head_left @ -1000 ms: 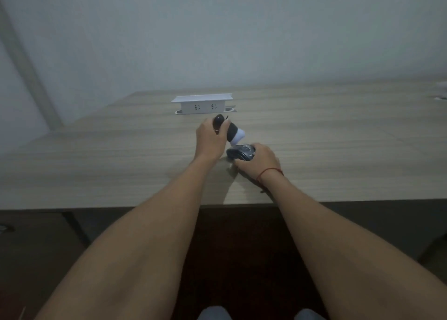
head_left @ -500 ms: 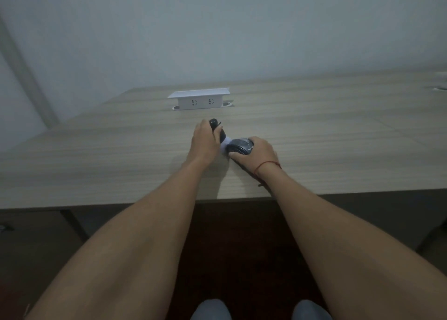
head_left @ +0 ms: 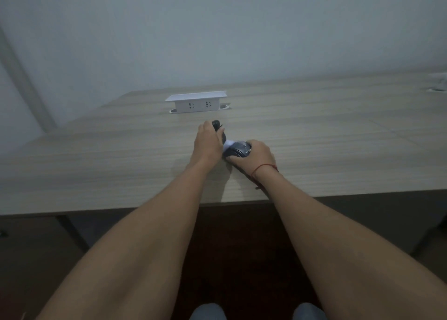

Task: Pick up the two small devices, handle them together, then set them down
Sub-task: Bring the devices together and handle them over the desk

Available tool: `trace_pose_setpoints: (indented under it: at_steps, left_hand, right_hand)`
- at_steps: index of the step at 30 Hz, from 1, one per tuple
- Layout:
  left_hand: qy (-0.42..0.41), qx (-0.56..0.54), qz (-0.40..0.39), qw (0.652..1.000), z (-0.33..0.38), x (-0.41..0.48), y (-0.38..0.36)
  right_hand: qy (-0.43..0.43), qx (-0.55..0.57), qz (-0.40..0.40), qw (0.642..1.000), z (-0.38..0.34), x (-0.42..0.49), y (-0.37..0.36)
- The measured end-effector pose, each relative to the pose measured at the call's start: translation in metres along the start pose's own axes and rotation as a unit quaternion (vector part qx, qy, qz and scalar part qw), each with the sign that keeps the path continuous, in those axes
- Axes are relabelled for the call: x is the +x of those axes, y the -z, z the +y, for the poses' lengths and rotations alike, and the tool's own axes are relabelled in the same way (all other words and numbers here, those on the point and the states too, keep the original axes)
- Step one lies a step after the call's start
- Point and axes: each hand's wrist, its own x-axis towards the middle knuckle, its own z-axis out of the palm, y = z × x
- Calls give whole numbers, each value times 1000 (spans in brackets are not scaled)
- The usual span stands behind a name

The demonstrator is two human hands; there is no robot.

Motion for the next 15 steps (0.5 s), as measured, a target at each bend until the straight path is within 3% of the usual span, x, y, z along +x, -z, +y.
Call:
trace_pose_setpoints:
  at_steps: [5,15]
  left_hand:
    - [-24,-85,40,995,16,-2,-3]
    - [8,25,21,999,5,-10,-6]
  right_hand:
    - [-9,24,1,1000,1,2,-2]
    - [-3,45,1,999,1,-1,3]
